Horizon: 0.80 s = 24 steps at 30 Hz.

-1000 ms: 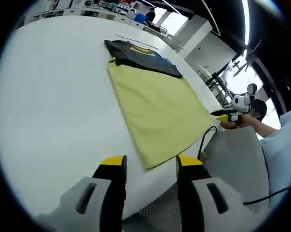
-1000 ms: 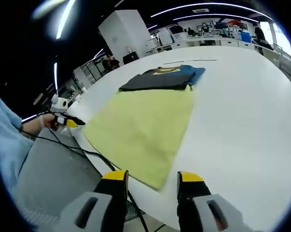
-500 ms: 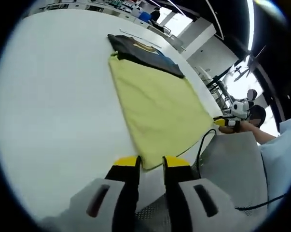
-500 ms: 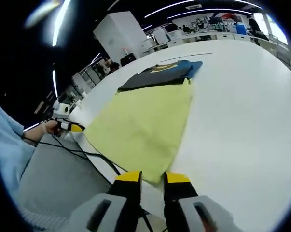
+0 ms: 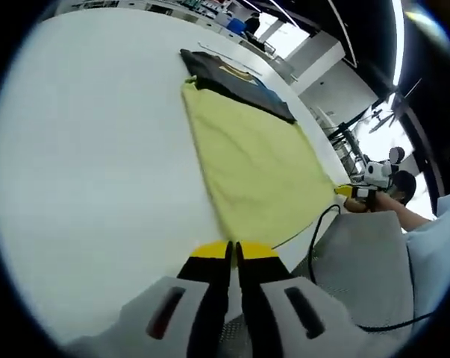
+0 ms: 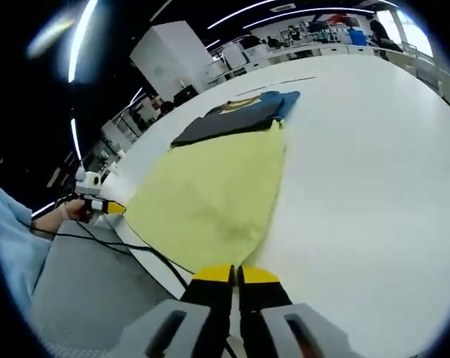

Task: Fold the garment on the visible template until the final outline fits inside the template.

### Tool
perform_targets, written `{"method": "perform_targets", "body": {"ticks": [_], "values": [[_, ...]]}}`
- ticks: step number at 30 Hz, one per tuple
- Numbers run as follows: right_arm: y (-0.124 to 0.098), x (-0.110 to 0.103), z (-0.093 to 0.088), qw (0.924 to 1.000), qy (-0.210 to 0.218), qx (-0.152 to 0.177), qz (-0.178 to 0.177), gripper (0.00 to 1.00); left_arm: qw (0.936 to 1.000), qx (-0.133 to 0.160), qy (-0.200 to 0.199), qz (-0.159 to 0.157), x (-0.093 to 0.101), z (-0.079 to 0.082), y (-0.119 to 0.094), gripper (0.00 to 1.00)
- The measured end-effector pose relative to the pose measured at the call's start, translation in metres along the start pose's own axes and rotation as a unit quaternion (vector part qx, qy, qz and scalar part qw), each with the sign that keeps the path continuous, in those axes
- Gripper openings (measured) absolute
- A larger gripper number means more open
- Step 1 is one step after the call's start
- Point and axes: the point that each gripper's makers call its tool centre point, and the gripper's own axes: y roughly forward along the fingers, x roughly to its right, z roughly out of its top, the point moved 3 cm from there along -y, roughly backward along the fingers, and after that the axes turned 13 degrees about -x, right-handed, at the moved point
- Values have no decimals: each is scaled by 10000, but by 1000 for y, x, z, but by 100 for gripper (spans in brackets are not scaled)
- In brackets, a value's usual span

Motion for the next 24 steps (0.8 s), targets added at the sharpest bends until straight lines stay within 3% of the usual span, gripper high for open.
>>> {"method": "perform_targets", "body": {"ticks": [3,5,11,16,24], "values": [[-11,-4,13,9996,35,271,35,0,9998,166,26,-88,3,8,-8,0],[-20,-11,22,9987,153,463,140,0,9986,368,-164,-333,8,15,-14,0],[-42,-25,36,9952,371,838,340,0,9975,573,-101,-390,12,22,-32,0],[-52,-32,37,9934,466,967,409,0,9966,636,-64,-515,24,24,-43,0],[-65,-45,25,9938,528,833,507,0,9943,733,-98,-772,42,14,-53,0]]}}
